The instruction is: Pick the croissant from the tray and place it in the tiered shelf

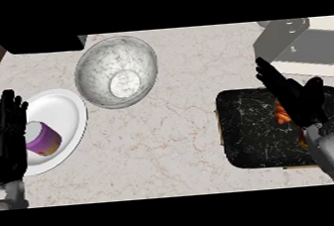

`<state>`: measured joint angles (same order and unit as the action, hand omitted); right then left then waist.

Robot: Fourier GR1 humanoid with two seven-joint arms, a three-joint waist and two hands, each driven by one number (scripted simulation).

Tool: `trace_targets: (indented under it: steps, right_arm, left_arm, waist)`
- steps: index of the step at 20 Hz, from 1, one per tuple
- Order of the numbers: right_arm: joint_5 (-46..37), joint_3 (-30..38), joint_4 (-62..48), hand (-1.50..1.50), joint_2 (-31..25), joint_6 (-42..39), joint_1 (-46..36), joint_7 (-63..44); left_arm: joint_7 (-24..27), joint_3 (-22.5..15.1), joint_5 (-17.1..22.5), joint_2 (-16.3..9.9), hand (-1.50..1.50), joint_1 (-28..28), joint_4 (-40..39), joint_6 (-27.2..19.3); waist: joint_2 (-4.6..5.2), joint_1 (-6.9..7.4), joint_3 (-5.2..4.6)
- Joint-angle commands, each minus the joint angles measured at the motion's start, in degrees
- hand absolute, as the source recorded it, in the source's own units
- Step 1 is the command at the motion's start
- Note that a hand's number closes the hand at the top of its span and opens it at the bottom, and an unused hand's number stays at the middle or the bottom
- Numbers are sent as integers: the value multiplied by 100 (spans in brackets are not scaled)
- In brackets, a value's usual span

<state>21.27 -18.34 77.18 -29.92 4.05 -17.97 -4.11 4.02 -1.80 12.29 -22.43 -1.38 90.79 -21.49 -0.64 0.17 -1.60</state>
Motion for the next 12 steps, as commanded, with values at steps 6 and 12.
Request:
trace_targets:
  steps: [6, 12]
  right_arm:
    - [-2010, 1142, -350, 150, -2085, 2423, -60, -597]
    - [-2372, 1329, -788, -150, -2299, 3650, 808, -2218]
  left_arm:
    - [-976, -293, 352, 56, 0, 757, -709, 405]
    - [-1429, -402, 758, 82, 0, 960, -577, 796]
  waist:
    - [-23, -749, 50]
    - [5, -618, 108]
